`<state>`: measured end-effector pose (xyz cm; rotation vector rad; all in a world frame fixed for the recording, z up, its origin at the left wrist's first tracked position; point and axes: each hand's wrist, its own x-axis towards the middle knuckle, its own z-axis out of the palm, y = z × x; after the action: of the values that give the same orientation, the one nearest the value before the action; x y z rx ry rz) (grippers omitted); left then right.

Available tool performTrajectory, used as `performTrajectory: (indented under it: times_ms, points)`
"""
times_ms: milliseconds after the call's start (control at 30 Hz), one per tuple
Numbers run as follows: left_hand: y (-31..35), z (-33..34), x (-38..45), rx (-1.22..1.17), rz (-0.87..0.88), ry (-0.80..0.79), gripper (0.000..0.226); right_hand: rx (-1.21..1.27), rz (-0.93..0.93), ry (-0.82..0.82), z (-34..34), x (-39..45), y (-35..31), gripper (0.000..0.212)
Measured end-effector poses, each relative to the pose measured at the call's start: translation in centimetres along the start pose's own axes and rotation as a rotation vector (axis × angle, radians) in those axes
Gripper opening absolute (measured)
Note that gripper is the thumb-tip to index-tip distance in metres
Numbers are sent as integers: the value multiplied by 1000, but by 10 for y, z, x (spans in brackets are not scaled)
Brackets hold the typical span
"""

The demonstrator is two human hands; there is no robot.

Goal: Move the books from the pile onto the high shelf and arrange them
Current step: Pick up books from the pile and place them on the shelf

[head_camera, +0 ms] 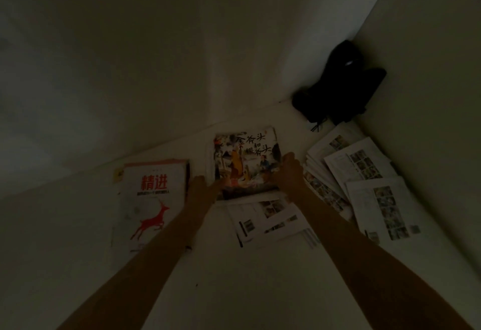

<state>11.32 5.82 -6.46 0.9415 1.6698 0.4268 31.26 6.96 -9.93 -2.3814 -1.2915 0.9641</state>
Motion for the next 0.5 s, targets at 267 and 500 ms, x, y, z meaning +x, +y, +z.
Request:
performTrajectory:
  times_ms: [267,500]
  points:
    - [-6,36,16,20,-136,67,90,366,8,-54,12,-24,21,67]
    - [-26,43,-10,-171,-29,143,58,849,85,-19,-14,-61,37,33]
